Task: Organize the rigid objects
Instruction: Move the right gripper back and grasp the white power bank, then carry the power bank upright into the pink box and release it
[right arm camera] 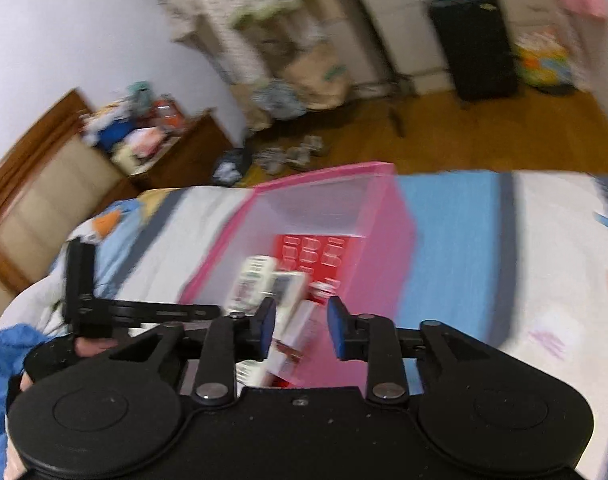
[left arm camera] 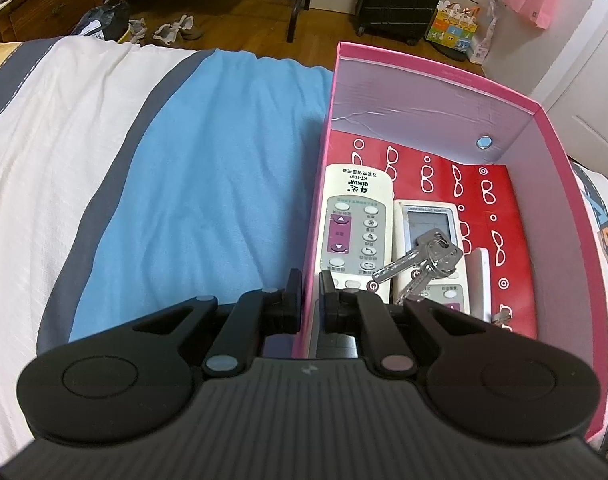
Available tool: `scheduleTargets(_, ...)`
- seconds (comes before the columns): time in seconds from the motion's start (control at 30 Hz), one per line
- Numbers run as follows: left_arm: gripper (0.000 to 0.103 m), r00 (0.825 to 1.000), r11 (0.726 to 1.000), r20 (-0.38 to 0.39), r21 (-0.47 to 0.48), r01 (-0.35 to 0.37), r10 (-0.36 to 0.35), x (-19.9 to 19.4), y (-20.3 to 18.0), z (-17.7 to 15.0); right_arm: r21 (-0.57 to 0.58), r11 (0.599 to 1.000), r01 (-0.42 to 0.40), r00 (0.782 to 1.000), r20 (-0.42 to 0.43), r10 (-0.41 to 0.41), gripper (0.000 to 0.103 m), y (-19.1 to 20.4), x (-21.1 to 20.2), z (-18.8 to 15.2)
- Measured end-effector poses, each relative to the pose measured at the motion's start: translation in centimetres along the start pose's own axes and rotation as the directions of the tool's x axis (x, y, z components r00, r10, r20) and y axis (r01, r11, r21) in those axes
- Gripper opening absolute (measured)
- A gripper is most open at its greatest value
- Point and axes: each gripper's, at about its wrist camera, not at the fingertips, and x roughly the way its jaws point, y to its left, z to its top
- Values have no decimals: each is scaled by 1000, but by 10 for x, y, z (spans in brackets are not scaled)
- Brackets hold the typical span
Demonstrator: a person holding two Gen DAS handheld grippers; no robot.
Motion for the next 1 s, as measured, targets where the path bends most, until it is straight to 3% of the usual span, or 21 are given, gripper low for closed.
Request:
scheduleTargets(0.17,7,1000,1000,-1,2,4,-4,1,1,0,176,984,31,999,-24,-28,43,-49,-26,-6)
scheduleTargets(0.47,7,1000,1000,-2,-5,4,-4,1,1,0,438,881,179,982,-132,-134,47,-133,-9,-37)
scheduleTargets(0.77,7,1000,1000,-4,-15,6,-6,0,2,1,505,828,244,965,-212,-155,63,-161,15,-57)
scheduleTargets(1.0,7,1000,1000,-13,-14,-1,1,2,0,-1,579,806,121,992,-53,-111,78,-175,28,-67)
